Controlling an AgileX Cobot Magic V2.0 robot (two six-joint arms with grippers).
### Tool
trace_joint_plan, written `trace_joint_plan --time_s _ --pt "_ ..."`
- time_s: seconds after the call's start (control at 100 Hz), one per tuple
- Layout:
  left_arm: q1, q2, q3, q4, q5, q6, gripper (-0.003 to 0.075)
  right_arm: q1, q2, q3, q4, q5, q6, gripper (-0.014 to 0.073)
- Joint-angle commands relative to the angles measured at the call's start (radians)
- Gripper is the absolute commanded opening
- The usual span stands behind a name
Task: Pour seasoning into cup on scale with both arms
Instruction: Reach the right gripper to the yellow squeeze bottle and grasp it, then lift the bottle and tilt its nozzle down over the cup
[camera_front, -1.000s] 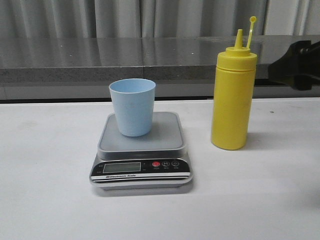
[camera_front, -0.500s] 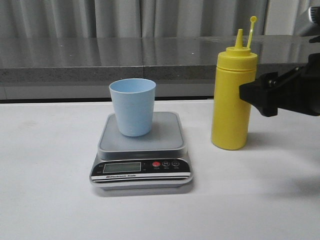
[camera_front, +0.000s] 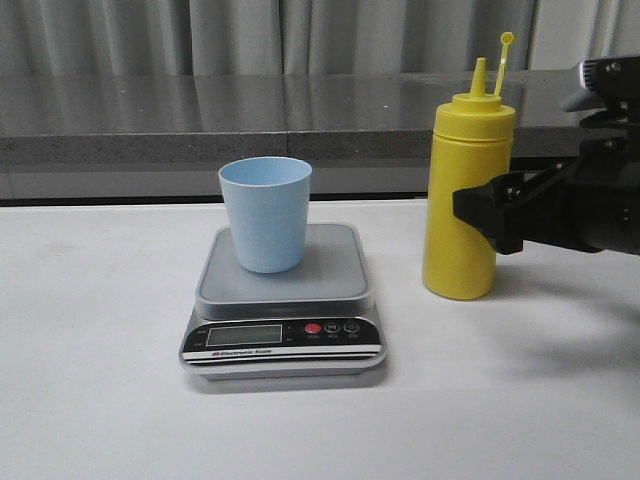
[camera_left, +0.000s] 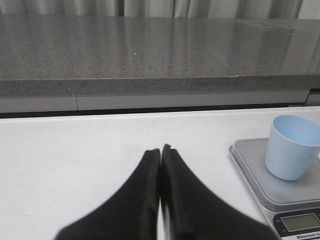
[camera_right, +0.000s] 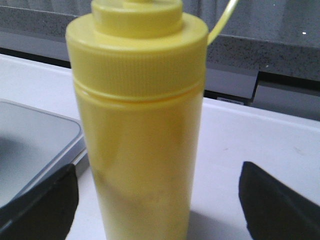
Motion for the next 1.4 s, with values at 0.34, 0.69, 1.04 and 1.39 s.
trace_joint_plan --time_s 0.34,0.69,1.04,1.39 --pt "0.002 0.007 -0.026 -0.002 -0.068 0.001 -0.0020 0.002 0.048 -0.143 -0.041 -0.081 0.006 0.0642" --pt "0.002 0.007 -0.026 -0.002 -0.068 0.001 -0.0020 0.002 0.109 -0.204 -0.084 -0.085 0.016 0.0632" --pt "0.002 0.007 -0.026 -0.002 -0.068 0.001 -0.0020 0.002 0.110 -0.206 -0.084 -0.129 0.016 0.0374" --pt "0.002 0.007 -0.026 -0.002 -0.068 0.001 -0.0020 0.002 0.082 -0.206 -0.088 -0.123 -0.008 0.0343"
